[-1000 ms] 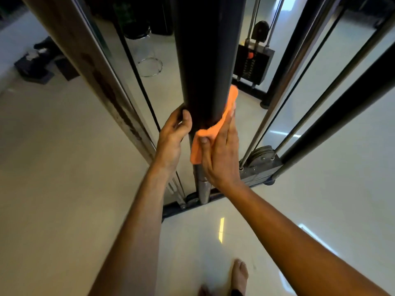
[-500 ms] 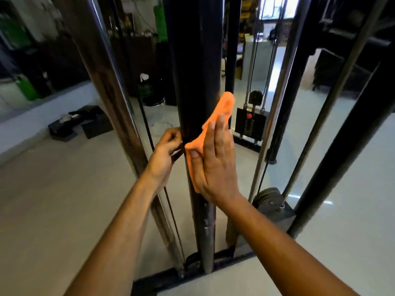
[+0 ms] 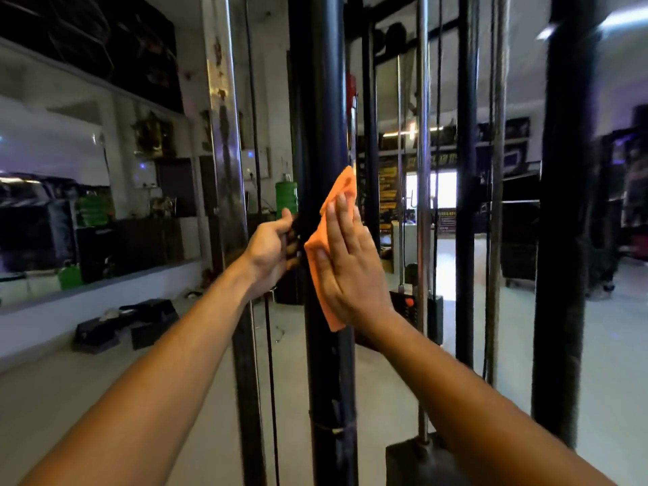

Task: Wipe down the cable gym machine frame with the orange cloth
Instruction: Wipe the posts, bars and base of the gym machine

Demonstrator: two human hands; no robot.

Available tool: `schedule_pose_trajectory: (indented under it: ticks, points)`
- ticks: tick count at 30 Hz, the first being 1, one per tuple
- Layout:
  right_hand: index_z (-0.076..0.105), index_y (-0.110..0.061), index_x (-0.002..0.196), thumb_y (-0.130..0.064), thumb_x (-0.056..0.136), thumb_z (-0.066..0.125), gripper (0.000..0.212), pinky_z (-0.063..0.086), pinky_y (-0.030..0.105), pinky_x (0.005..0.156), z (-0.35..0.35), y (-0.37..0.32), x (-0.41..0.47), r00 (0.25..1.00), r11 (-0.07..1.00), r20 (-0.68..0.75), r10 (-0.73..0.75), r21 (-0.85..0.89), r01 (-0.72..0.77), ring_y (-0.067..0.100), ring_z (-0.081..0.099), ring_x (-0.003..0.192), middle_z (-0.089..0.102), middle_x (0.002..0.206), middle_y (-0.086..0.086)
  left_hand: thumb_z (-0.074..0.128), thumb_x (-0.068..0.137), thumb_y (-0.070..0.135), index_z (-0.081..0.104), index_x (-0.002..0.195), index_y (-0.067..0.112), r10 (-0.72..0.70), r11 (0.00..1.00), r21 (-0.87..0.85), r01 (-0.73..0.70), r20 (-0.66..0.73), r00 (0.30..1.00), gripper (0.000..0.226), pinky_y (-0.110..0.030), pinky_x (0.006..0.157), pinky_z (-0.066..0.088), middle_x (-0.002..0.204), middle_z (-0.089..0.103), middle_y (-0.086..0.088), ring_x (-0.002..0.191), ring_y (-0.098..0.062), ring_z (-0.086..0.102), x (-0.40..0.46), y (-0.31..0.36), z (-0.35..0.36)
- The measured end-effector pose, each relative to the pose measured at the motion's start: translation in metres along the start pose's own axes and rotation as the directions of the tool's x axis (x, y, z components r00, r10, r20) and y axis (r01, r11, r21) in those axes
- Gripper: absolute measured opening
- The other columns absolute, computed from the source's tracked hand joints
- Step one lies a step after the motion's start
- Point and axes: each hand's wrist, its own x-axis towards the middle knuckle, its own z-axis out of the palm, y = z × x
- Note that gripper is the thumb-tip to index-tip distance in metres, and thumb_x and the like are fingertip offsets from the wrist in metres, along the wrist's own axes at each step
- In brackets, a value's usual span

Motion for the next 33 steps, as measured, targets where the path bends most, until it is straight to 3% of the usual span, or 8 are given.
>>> schedule_pose_trajectory:
  ticks: [6,10,14,17,21,25,29,33]
  points:
    - [-0.015,-0.035,0.171,-0.045,0.118,0.037,0.075,0.018,0.059,0.133,0.015,-0.006,-0.093,0.983,0.994,0.149,0.105,0.021,-0.109,0.011,-0.011,0.167,-0.024,0.178,-0.014,0.043,0.113,0.031,0.064,0.137,0.032,0.021,0.987,0.158,-0.015,-0.037,0.999,0.032,-0.038,0.096,0.048,0.125,0.073,0.003,0.114,-0.017,0.065,-0.014,-0.011,0.007]
    - [-0.017,-0.035,0.171,-0.051,0.118,0.032,0.074,0.013,0.055,0.135,-0.003,-0.002,-0.016,0.993,0.998,0.103,0.055,-0.03,-0.052,0.016,-0.01,0.168,-0.027,0.177,-0.013,0.037,0.113,0.032,0.064,0.128,0.028,-0.001,0.996,0.09,0.004,-0.041,0.999,0.031,-0.042,0.09,0.05,0.104,0.067,-0.003,0.093,-0.018,0.062,-0.014,-0.009,0.0]
    - [-0.01,-0.03,0.173,-0.048,0.118,0.035,0.074,0.015,0.05,0.135,-0.003,-0.004,0.006,0.999,0.999,0.034,0.041,-0.035,-0.04,0.02,-0.003,0.168,-0.022,0.179,-0.012,0.037,0.112,0.029,0.063,0.128,0.028,0.032,0.992,0.123,-0.026,-0.048,0.998,0.03,-0.032,0.077,0.051,0.094,0.065,0.004,0.083,-0.012,0.06,-0.014,-0.014,0.0]
    - [-0.01,-0.031,0.173,-0.044,0.118,0.039,0.074,0.015,0.05,0.136,0.013,-0.005,-0.066,0.989,0.993,0.088,0.115,0.029,-0.118,0.014,-0.009,0.168,-0.021,0.179,-0.014,0.037,0.115,0.027,0.052,0.155,0.036,0.032,0.989,0.143,-0.023,-0.063,0.998,0.044,-0.039,0.097,0.054,0.133,0.072,0.008,0.12,-0.014,0.068,-0.025,-0.032,0.007]
    - [-0.01,-0.03,0.173,-0.041,0.118,0.042,0.077,0.019,0.058,0.134,0.032,-0.002,-0.146,0.976,0.992,0.181,0.123,0.012,-0.128,0.01,-0.016,0.166,-0.022,0.179,-0.011,0.037,0.116,0.028,0.05,0.149,0.049,0.016,0.98,0.198,-0.005,-0.055,0.998,0.042,-0.053,0.123,0.038,0.148,0.064,0.008,0.142,-0.021,0.055,-0.043,-0.062,0.006]
    - [-0.006,-0.024,0.174,-0.042,0.117,0.042,0.076,0.018,0.057,0.133,0.025,-0.003,-0.085,0.994,0.997,0.086,0.071,-0.007,-0.07,0.022,-0.008,0.168,-0.019,0.18,-0.005,0.033,0.113,0.022,0.048,0.158,0.038,-0.02,0.992,0.123,0.03,-0.078,0.997,0.05,-0.05,0.111,0.05,0.142,0.07,-0.003,0.132,-0.031,0.064,-0.05,-0.067,0.001]
    - [0.003,-0.021,0.175,-0.042,0.117,0.041,0.072,0.021,0.056,0.132,0.018,-0.003,-0.034,0.999,0.998,-0.006,0.05,-0.031,-0.051,0.028,0.0,0.169,-0.01,0.182,-0.002,0.033,0.112,0.022,0.056,0.152,0.03,-0.021,0.99,0.135,0.031,-0.07,0.997,0.047,-0.04,0.093,0.054,0.124,0.069,-0.007,0.109,-0.028,0.062,-0.049,-0.062,-0.001]
    - [0.002,-0.021,0.174,-0.037,0.117,0.045,0.074,0.018,0.055,0.134,0.032,0.002,-0.102,0.998,0.998,0.043,0.056,0.026,-0.057,0.021,-0.004,0.169,-0.012,0.182,-0.002,0.031,0.115,0.025,0.05,0.157,0.035,-0.013,0.99,0.136,0.022,-0.067,0.998,0.047,-0.041,0.106,0.053,0.139,0.071,0.004,0.125,-0.018,0.068,-0.059,-0.069,0.001]
